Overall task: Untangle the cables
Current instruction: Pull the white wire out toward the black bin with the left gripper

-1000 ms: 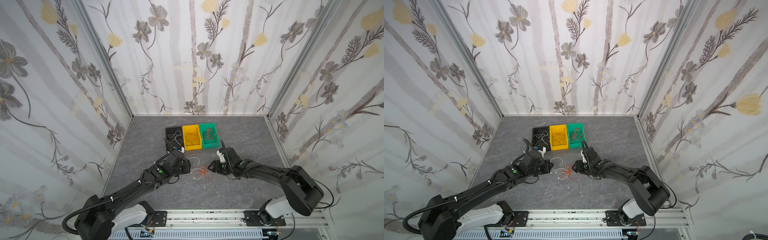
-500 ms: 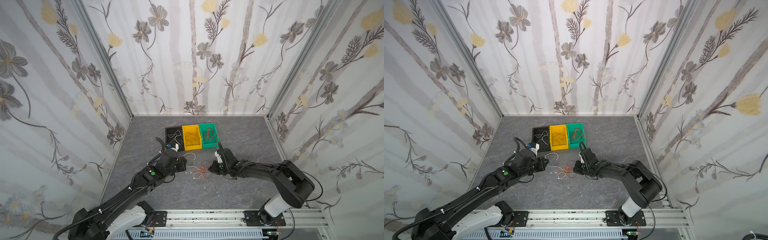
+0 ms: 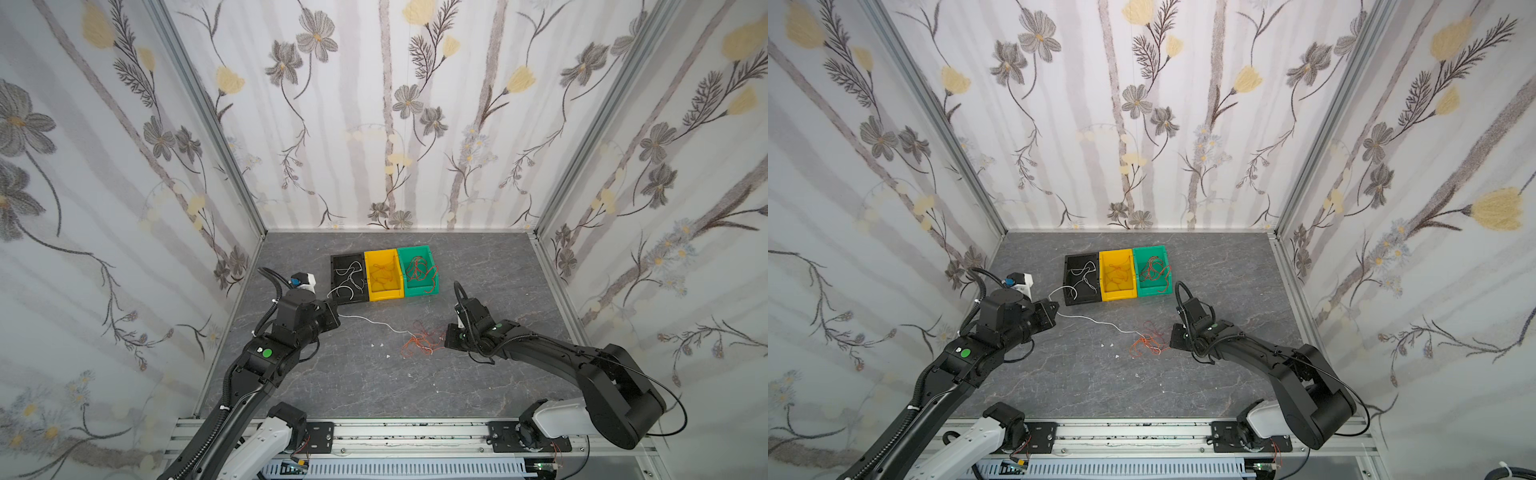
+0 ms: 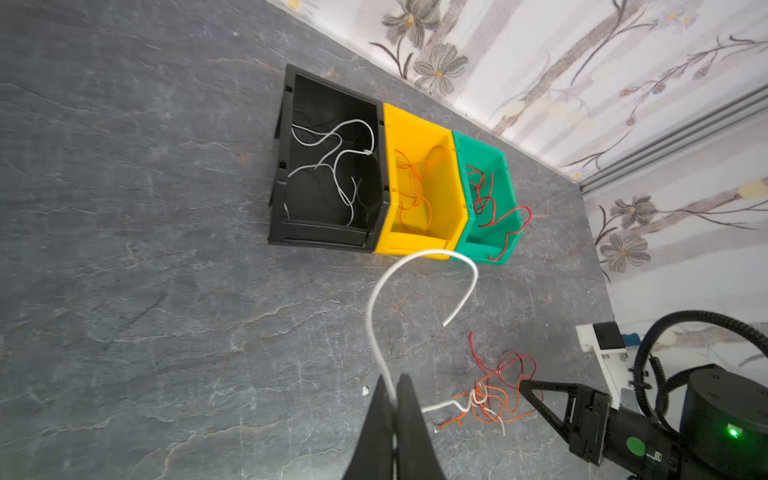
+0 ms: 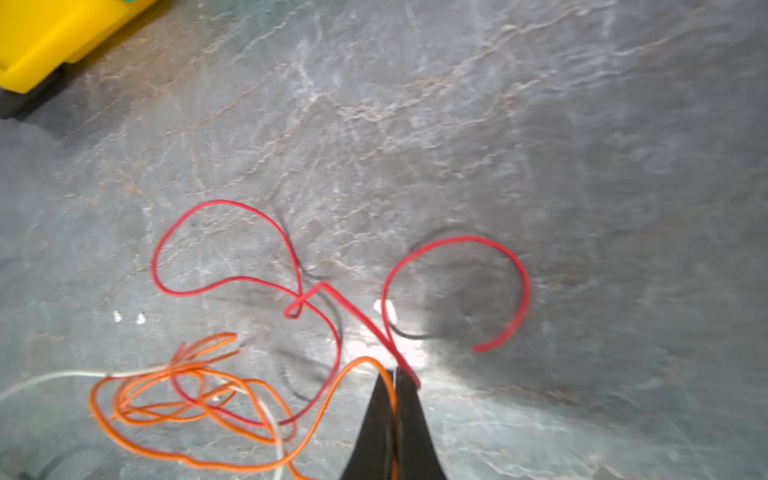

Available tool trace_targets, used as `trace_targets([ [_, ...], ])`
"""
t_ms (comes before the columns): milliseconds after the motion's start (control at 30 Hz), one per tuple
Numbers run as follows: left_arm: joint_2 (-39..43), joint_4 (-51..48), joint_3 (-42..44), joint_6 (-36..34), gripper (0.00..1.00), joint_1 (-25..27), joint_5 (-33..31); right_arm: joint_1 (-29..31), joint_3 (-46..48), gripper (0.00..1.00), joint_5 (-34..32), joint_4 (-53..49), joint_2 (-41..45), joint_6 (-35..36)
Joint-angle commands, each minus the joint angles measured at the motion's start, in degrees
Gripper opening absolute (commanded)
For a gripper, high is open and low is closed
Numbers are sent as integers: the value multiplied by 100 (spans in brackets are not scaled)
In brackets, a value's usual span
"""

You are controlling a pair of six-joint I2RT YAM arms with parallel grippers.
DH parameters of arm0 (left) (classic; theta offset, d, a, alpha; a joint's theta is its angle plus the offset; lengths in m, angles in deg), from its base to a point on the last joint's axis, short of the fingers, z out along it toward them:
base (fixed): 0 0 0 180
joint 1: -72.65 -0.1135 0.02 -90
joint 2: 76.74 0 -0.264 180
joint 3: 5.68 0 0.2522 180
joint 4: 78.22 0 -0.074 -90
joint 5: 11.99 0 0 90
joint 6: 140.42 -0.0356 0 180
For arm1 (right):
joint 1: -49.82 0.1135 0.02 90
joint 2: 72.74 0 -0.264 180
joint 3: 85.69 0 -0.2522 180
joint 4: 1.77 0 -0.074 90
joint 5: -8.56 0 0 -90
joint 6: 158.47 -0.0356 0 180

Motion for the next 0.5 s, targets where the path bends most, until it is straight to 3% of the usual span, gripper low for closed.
trace_targets([
  [0, 48, -388, -249, -300, 0, -247, -172, -104, 63, 0, -348, -415, 79, 146],
  [467, 8, -868, -1015, -799, 0, -1344, -64, -521, 340, 0, -558, -710, 390, 168],
])
